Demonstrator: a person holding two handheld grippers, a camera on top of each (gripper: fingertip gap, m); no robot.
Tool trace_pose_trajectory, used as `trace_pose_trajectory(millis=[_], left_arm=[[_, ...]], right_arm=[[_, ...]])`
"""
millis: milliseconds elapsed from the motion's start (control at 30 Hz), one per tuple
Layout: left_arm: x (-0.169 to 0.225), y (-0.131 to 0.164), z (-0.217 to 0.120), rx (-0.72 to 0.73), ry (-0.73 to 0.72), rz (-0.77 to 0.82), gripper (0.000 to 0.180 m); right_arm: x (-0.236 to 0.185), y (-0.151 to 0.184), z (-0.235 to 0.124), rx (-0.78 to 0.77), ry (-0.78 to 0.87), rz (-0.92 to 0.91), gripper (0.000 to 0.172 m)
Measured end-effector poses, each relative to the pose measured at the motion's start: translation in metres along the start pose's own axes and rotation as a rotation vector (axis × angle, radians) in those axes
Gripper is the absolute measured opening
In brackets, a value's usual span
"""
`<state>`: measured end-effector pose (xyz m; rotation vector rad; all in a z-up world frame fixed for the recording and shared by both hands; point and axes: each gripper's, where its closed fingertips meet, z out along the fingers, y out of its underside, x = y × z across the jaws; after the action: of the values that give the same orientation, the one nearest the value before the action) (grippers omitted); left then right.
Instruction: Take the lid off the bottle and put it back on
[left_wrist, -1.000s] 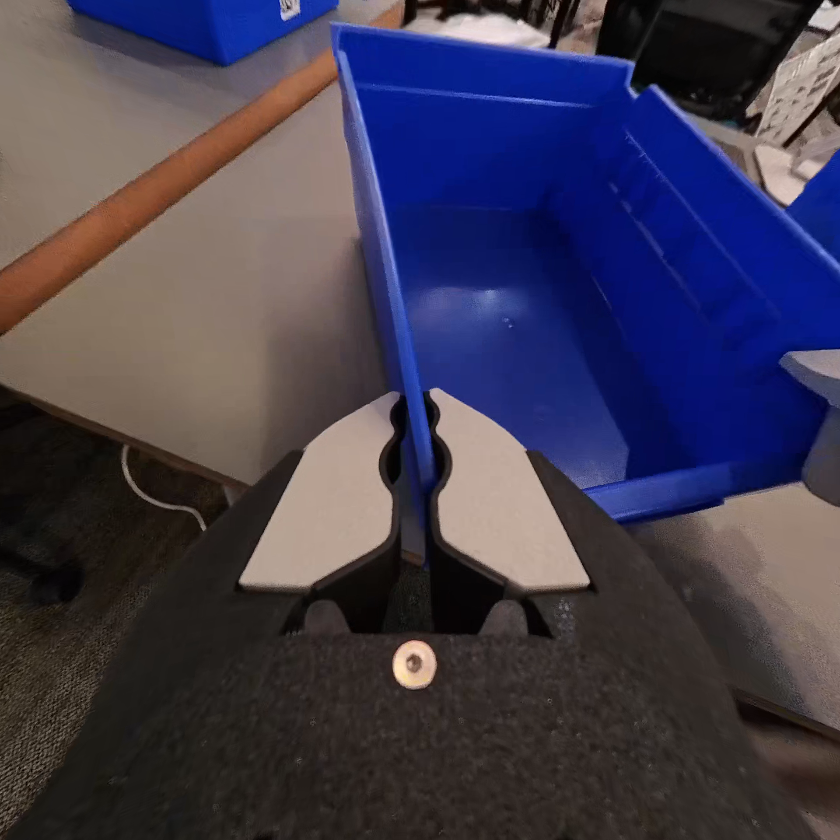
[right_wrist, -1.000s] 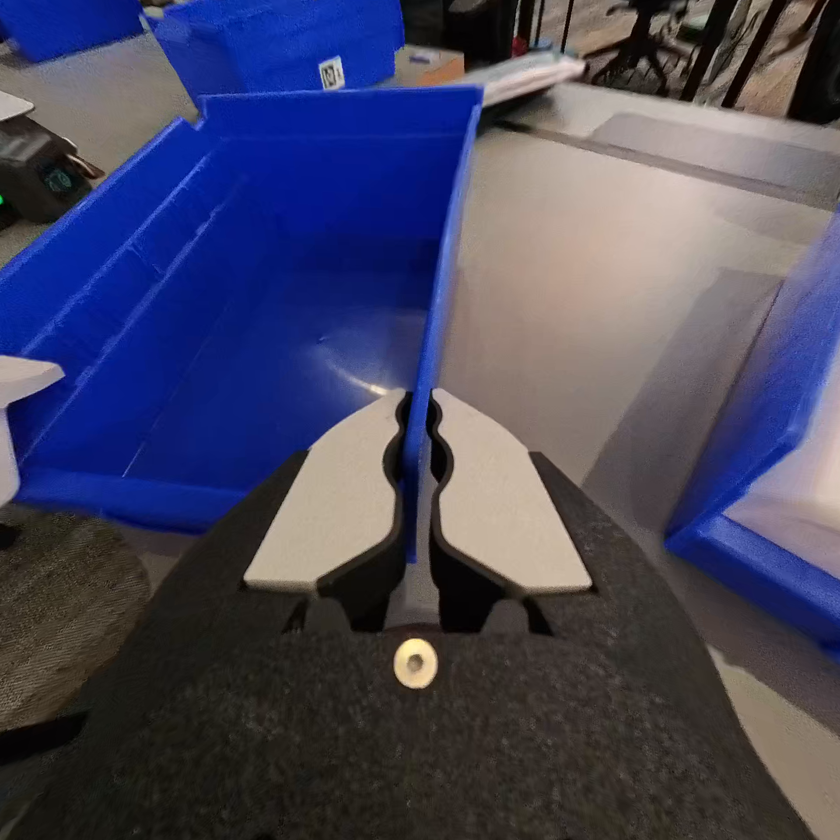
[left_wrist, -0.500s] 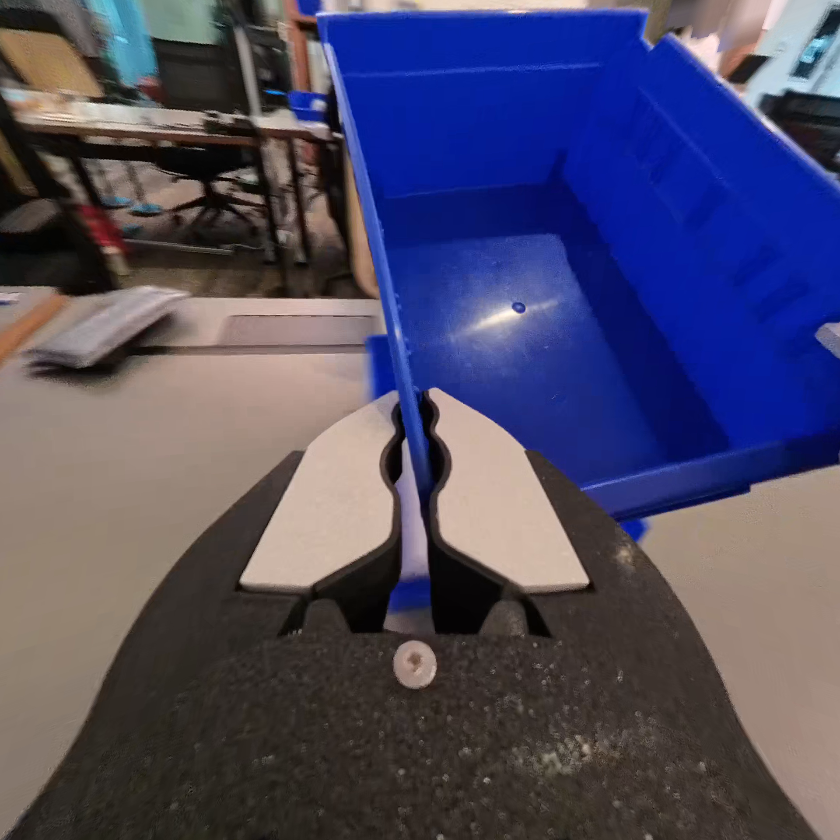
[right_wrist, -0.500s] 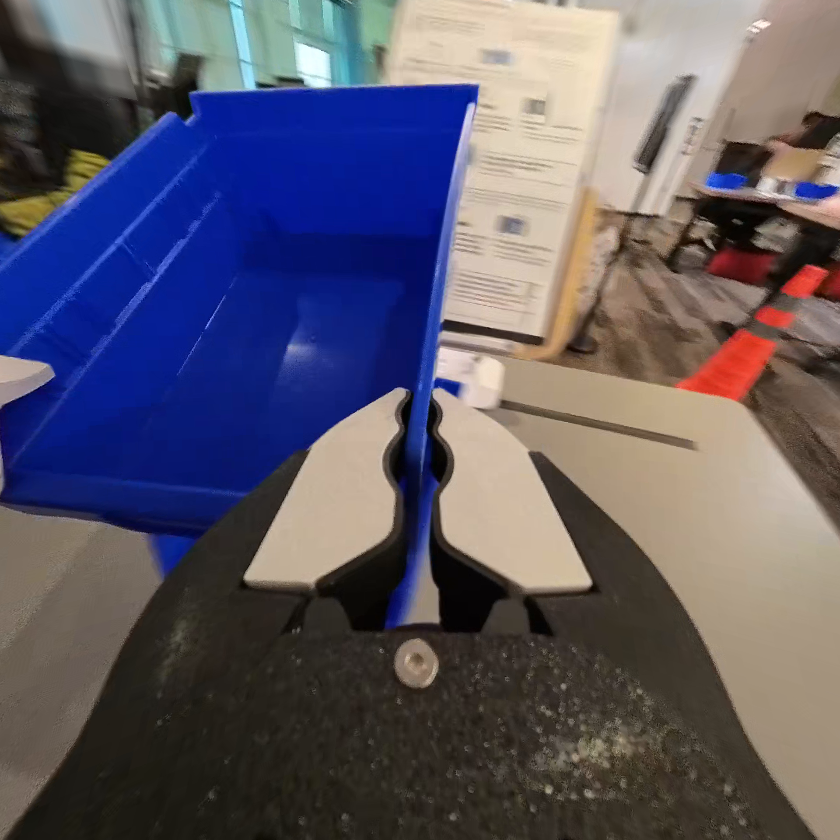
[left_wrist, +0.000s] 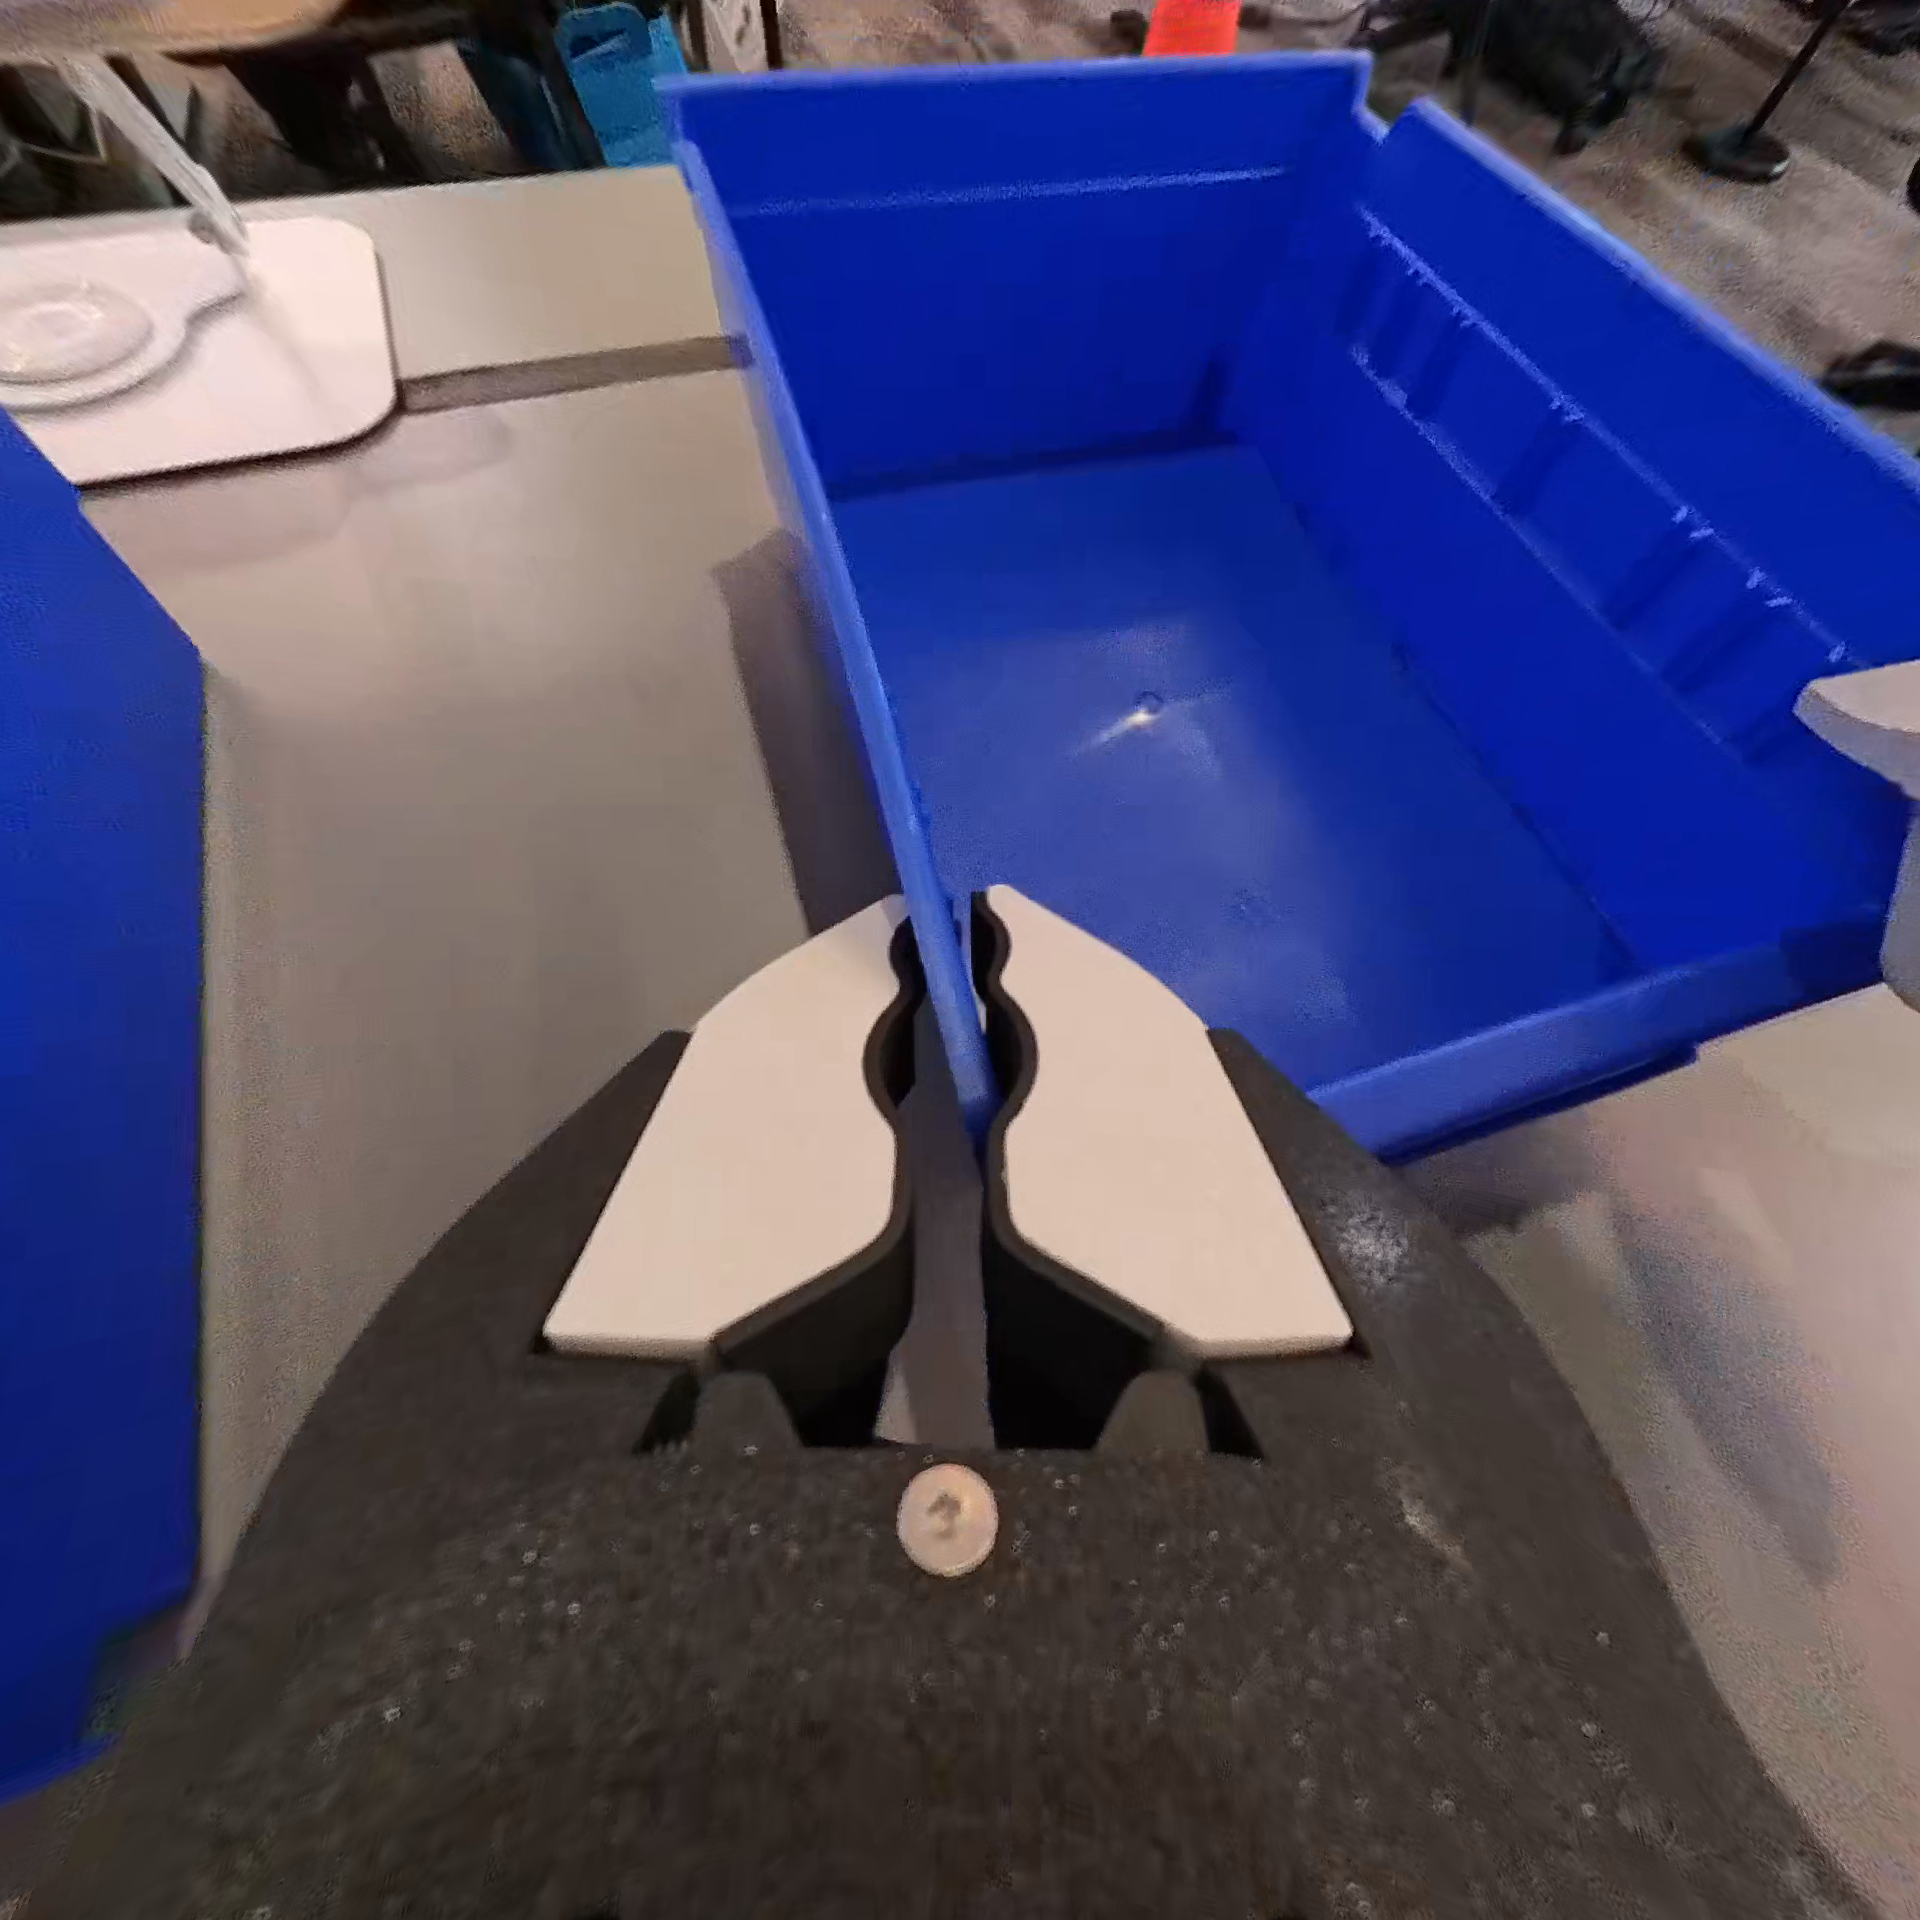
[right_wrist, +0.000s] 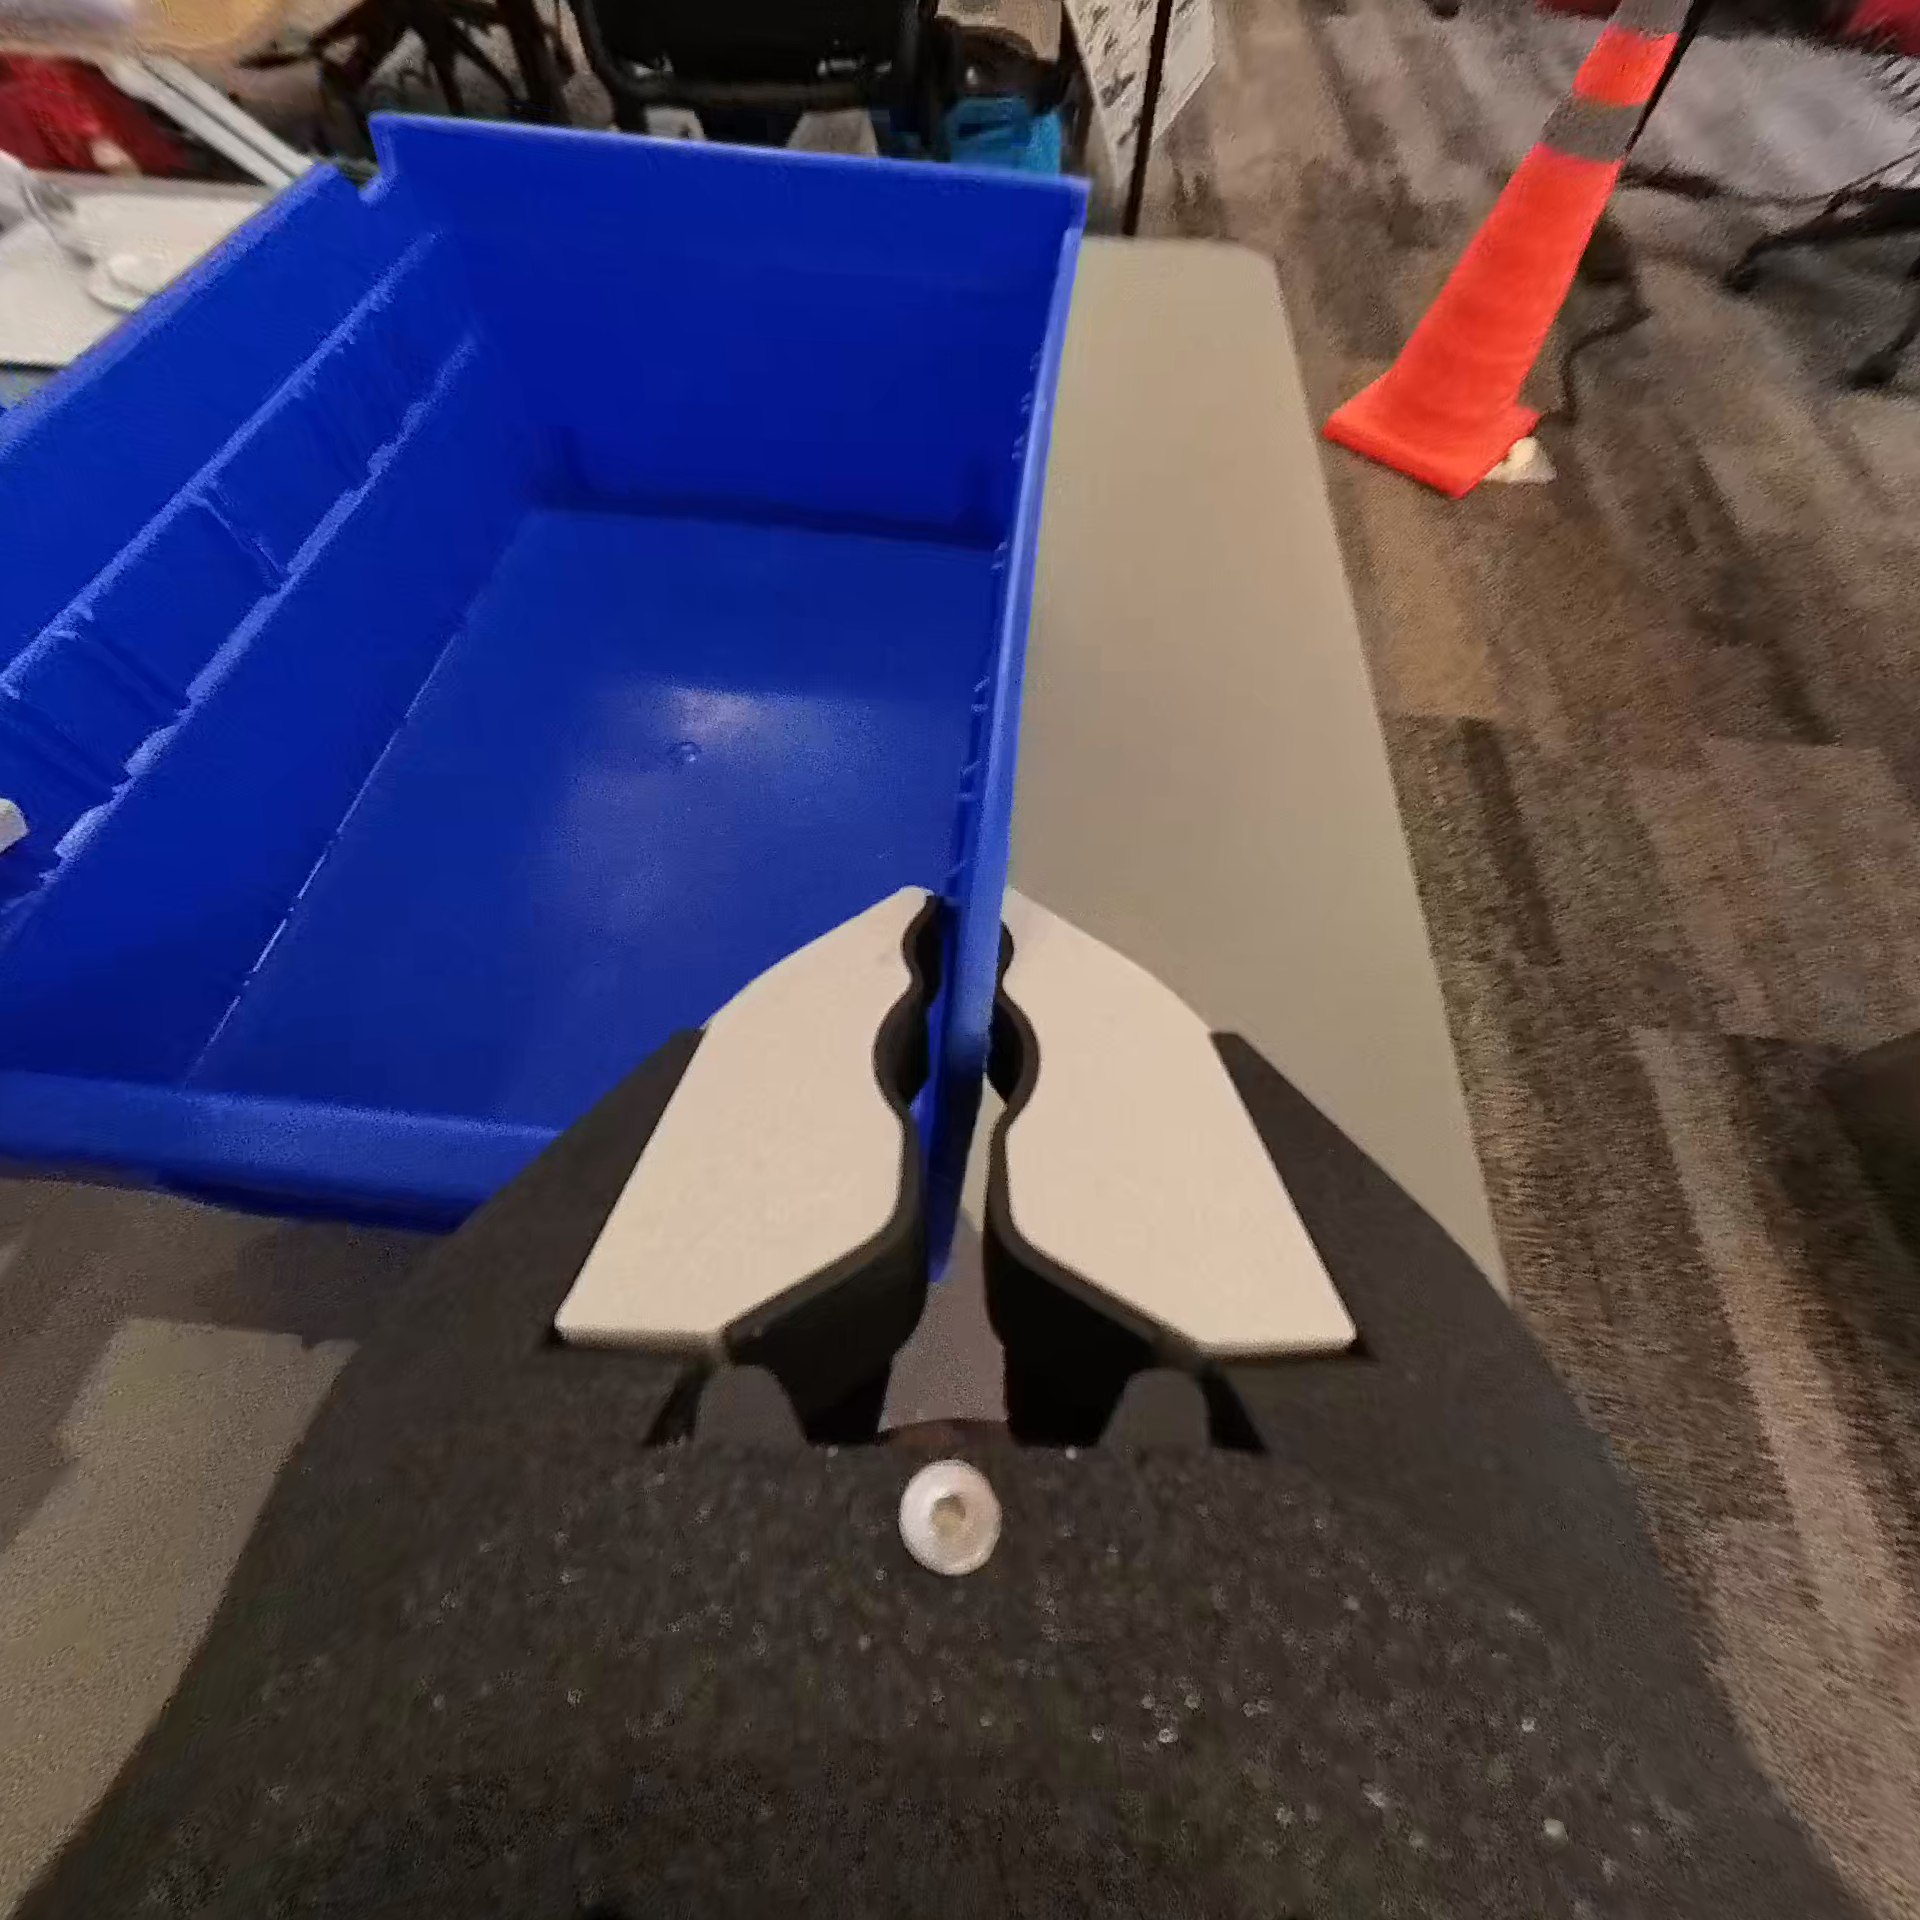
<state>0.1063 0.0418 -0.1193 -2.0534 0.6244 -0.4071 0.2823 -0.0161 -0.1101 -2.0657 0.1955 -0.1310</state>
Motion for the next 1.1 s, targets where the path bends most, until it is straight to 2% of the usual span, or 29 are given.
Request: trace_pose_trajectory(millis=[133,233,300,367,433,500,567,600,700,767,800,867,933,1000,1067,1100], left_arm=[[0.003,0.007,0.011,0.019,-0.002,0.02,0.01],[0.015,0.005,0.014,0.008,0.105,0.055,0.018],[0.02,0.004,0.005,-0.002,0.182,0.092,0.033],[0.018,-0.006,-0.027,0.046,0.283,0.097,0.052],[0.006,-0.018,-0.075,0.115,0.372,0.099,0.052],[-0.037,-0.034,-0.121,0.224,0.34,0.099,0.052],[-0.107,-0.048,-0.157,0.34,0.226,0.065,0.048],[-0.145,-0.047,-0.168,0.355,0.168,0.047,0.048],[-0.257,-0.016,-0.174,0.278,-0.044,0.009,0.059],[-0.308,0.012,-0.17,0.213,-0.108,-0.054,0.065],[-0.324,0.025,-0.166,0.192,-0.115,-0.085,0.067],[-0.337,0.046,-0.151,0.133,-0.102,-0.086,0.068],[-0.339,0.057,-0.137,0.094,-0.085,-0.058,0.07],[-0.338,0.062,-0.125,0.083,-0.055,-0.064,0.055],[-0.332,0.061,-0.118,0.1,0.003,-0.087,0.029],[-0.334,0.061,-0.116,0.102,-0.005,-0.091,0.023]], right_arm=[[0.005,0.008,0.017,0.071,-0.075,0.072,0.005],[0.014,0.007,0.018,0.093,-0.065,0.134,0.005],[0.015,0.003,0.012,0.129,-0.058,0.116,0.012],[0.022,-0.012,-0.005,0.194,0.012,0.049,0.029],[0.029,-0.035,-0.03,0.265,0.093,-0.003,0.034],[0.016,-0.063,-0.054,0.337,0.072,-0.042,0.047],[-0.019,-0.092,-0.072,0.398,-0.026,-0.073,0.052],[-0.042,-0.105,-0.08,0.421,-0.07,-0.086,0.053],[-0.131,-0.124,-0.087,0.432,-0.235,-0.179,0.054],[-0.203,-0.118,-0.078,0.386,-0.373,-0.23,0.054],[-0.24,-0.107,-0.07,0.338,-0.44,-0.236,0.055],[-0.304,-0.077,-0.047,0.219,-0.527,-0.206,0.072],[-0.352,-0.04,-0.024,0.104,-0.551,-0.173,0.073],[-0.37,-0.009,-0.002,0.023,-0.451,-0.19,0.063],[-0.364,0.006,0.016,0.002,-0.275,-0.211,0.056],[-0.358,0.01,0.021,0.008,-0.203,-0.207,0.046]])
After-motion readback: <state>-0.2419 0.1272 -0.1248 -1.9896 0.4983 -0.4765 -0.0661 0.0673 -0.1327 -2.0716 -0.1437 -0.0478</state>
